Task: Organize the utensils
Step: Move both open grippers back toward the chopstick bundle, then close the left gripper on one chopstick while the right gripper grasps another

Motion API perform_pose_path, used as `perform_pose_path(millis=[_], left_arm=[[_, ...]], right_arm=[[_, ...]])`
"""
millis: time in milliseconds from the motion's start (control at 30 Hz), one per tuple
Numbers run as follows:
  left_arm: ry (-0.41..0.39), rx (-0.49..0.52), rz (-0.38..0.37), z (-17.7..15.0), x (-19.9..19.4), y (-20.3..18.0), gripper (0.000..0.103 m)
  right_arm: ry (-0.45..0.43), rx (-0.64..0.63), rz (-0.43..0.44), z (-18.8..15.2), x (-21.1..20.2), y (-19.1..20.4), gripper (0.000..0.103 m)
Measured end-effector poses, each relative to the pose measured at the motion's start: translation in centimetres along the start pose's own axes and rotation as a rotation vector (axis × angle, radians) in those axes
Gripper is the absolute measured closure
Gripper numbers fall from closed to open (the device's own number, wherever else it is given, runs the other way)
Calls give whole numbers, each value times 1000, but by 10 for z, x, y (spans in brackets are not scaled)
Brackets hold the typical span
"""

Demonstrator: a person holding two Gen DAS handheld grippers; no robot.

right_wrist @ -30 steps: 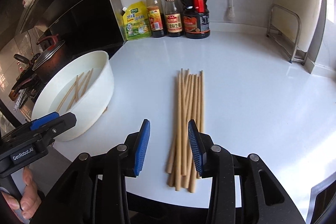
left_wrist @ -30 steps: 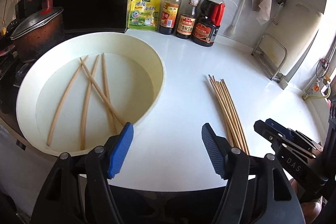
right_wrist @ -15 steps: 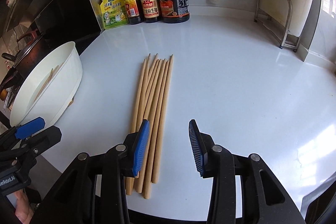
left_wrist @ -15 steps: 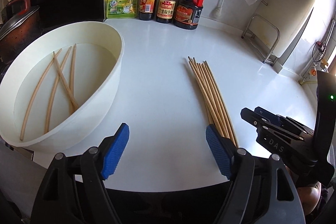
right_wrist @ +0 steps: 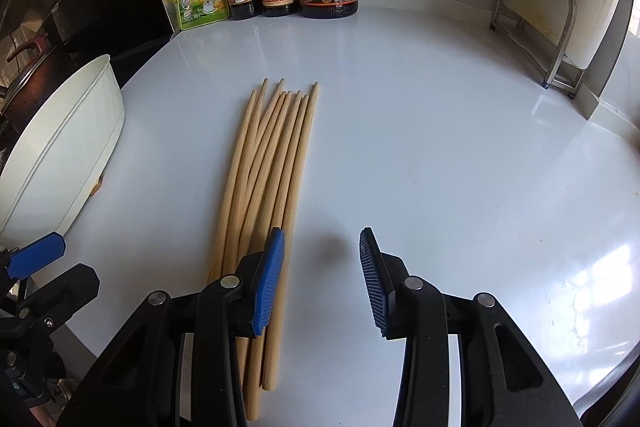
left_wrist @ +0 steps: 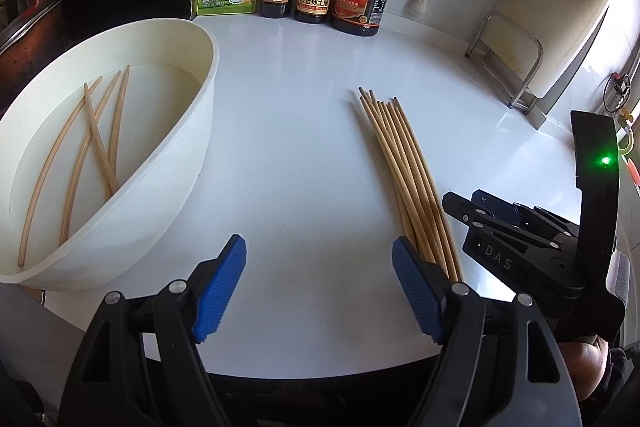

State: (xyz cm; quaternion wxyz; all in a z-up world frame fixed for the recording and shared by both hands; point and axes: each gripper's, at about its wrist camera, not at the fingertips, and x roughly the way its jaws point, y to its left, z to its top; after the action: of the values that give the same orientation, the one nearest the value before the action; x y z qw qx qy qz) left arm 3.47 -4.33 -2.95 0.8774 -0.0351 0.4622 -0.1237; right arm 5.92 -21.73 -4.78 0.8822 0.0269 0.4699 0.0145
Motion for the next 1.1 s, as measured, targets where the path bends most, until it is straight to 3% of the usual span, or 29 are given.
perform_pose_path(millis=[733,1100], left_arm=[[11,7,-15,14,31,-27,29],[30,10,-2,18,55,-41,29]], right_arm=[[-10,-30,-44,-7,2,-18,65],[-20,31,23,-4,1,-38,65]])
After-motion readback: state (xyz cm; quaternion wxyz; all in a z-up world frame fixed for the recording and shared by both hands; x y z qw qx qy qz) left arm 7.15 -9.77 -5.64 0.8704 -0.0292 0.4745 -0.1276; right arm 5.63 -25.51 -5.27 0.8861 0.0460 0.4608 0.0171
